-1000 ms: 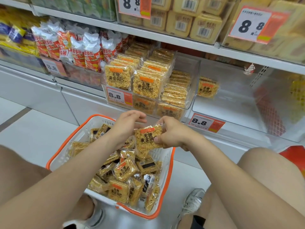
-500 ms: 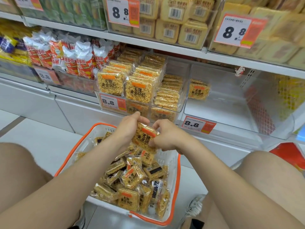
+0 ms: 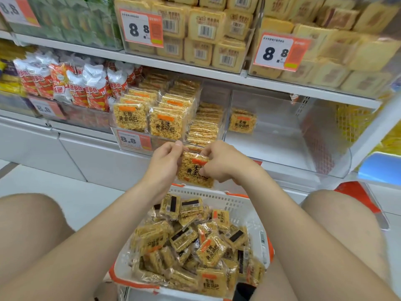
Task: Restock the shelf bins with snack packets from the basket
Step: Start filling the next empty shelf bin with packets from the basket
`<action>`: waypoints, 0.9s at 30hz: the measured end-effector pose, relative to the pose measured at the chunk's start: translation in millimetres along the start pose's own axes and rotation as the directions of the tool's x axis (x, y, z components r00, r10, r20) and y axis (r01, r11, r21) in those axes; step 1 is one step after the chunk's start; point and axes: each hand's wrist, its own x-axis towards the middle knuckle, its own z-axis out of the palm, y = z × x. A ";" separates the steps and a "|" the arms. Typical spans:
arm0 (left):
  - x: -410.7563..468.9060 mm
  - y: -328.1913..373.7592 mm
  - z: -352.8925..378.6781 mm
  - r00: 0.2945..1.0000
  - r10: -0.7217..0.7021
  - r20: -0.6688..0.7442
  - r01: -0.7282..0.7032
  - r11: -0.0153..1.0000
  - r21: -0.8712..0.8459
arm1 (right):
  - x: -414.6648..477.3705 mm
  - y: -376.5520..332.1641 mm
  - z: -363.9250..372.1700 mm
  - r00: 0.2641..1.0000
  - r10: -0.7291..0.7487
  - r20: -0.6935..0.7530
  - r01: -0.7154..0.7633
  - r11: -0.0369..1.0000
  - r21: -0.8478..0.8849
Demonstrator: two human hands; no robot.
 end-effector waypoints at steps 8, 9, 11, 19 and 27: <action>-14.3 18.3 28.3 0.971 0.240 -0.017 -0.233 0.954 0.188 | -15.9 9.1 -11.4 0.986 -0.052 -0.156 0.075 0.987 0.145; -12.8 19.6 30.5 0.970 0.244 -0.003 -0.239 0.950 0.200 | -18.3 11.4 -12.8 0.980 -0.049 -0.192 0.083 0.981 0.173; -9.7 25.4 35.6 0.969 0.245 0.023 -0.244 0.949 0.201 | -21.7 15.8 -16.1 0.955 -0.026 -0.295 0.101 0.965 0.241; 26.3 71.4 80.7 0.969 0.231 0.089 -0.245 0.948 0.202 | -5.1 36.5 -38.0 0.792 0.141 -0.595 0.167 0.886 0.432; 71.5 91.6 100.4 0.918 0.268 0.292 -0.358 0.875 0.324 | 20.8 58.0 -74.9 0.908 0.124 -0.401 0.009 0.950 0.313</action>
